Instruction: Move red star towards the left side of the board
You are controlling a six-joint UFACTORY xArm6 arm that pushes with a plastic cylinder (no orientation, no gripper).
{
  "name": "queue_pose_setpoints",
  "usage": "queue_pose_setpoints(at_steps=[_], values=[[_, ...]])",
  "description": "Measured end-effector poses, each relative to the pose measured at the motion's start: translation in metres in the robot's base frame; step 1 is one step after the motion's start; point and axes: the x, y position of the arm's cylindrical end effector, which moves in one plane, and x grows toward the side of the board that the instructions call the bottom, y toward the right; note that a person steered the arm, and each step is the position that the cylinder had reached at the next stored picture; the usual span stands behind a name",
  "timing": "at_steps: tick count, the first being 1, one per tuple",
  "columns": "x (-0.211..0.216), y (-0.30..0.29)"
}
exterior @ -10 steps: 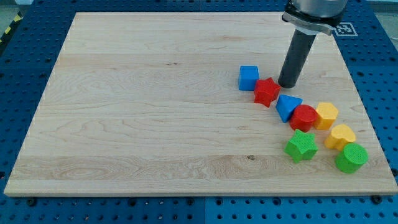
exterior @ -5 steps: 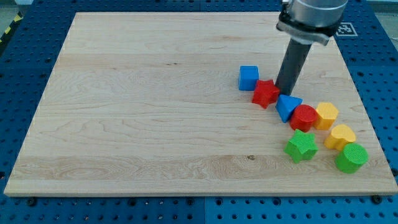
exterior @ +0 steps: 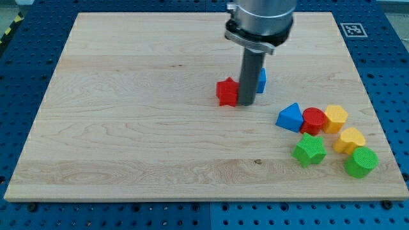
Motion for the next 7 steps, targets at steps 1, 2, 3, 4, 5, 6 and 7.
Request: queue_pose_setpoints(at_steps=[1,2,3,4,5,6,7], values=[[-0.019,-0.029],[-0.049,-0.041],[-0.055,-0.055],[-0.053,-0.071],[-0.048,-0.092],[-0.038,-0.102],[-0.026,-0.103]])
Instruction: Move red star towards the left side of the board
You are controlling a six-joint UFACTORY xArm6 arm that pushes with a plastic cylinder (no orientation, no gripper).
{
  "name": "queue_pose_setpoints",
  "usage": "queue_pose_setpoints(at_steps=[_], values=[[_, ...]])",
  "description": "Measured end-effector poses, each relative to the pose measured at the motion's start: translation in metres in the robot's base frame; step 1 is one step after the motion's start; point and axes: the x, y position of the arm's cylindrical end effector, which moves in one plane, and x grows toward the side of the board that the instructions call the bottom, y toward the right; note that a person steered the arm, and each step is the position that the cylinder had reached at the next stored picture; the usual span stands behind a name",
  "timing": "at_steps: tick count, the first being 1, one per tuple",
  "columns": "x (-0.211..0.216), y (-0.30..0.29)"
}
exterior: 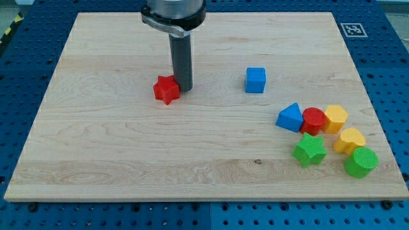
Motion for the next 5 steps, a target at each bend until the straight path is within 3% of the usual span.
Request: queue_pose_setpoints(at_steps=[3,5], values=[[0.017,-0.009],[0.017,-0.050]])
